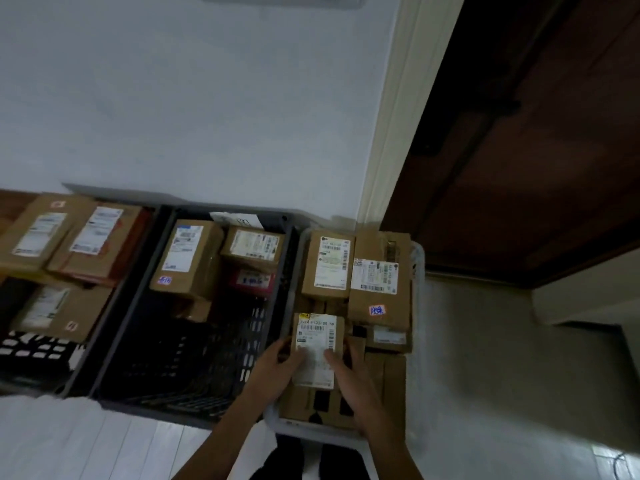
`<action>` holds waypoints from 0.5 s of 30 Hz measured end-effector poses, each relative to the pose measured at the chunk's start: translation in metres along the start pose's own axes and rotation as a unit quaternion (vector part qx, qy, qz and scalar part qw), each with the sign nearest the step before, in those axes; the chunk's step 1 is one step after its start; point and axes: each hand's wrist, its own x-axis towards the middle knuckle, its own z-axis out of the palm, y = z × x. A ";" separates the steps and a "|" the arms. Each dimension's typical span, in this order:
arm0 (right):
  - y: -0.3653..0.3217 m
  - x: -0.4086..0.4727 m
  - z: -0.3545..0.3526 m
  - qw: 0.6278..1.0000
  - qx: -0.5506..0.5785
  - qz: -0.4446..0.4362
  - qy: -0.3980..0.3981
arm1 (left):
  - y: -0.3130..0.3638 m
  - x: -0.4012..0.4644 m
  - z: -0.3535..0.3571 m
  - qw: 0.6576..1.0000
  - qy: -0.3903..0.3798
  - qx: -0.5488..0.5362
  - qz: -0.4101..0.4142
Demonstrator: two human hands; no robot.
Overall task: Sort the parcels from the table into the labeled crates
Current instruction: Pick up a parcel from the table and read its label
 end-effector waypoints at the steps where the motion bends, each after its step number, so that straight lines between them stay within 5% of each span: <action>1: -0.002 0.001 -0.001 1.000 0.004 -0.007 -0.001 | 0.001 0.001 0.001 1.000 0.006 -0.020 0.001; 9: -0.028 0.001 0.023 0.997 -0.031 -0.073 0.005 | 0.014 -0.015 -0.021 0.985 0.063 -0.155 0.051; 15: -0.047 -0.005 0.077 0.987 -0.116 -0.113 -0.016 | -0.001 -0.021 -0.072 0.979 0.125 -0.149 0.062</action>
